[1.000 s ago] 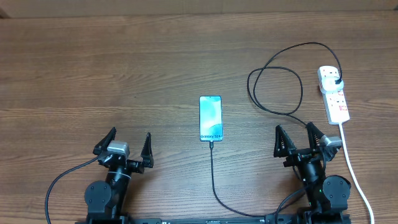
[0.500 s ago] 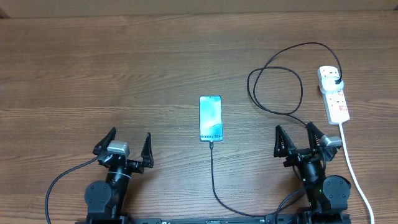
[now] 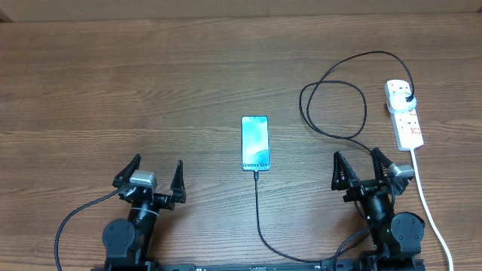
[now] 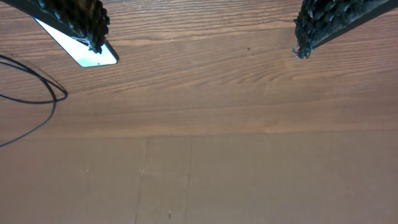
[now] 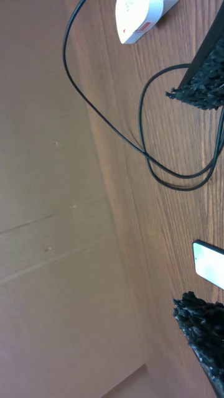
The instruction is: Plug charger to phone and switch on socket
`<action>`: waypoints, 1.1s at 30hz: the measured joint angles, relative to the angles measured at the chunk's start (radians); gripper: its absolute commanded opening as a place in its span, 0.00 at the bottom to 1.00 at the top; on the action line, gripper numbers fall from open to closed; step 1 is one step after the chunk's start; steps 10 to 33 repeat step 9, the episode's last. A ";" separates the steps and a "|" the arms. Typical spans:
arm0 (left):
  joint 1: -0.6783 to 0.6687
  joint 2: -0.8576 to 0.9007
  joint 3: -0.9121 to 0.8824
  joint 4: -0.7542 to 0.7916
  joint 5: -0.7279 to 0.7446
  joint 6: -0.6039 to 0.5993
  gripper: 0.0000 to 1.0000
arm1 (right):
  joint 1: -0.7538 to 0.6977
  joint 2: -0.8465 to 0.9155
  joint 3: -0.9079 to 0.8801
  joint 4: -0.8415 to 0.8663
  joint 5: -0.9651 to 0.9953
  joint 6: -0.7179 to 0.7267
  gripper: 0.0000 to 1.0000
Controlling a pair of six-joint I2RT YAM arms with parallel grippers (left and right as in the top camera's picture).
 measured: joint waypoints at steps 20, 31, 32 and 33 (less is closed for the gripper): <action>0.000 0.000 0.000 0.000 0.000 0.000 0.99 | 0.000 0.000 0.000 0.000 0.000 0.000 1.00; 0.000 0.000 0.000 0.000 0.000 0.000 0.99 | 0.000 0.000 0.000 0.000 0.000 0.000 1.00; 0.000 0.000 0.000 0.000 0.000 0.000 0.99 | 0.000 0.000 0.000 0.000 0.000 0.000 1.00; 0.000 0.000 0.000 0.000 0.000 0.000 0.99 | 0.000 0.000 0.000 0.000 0.000 0.000 1.00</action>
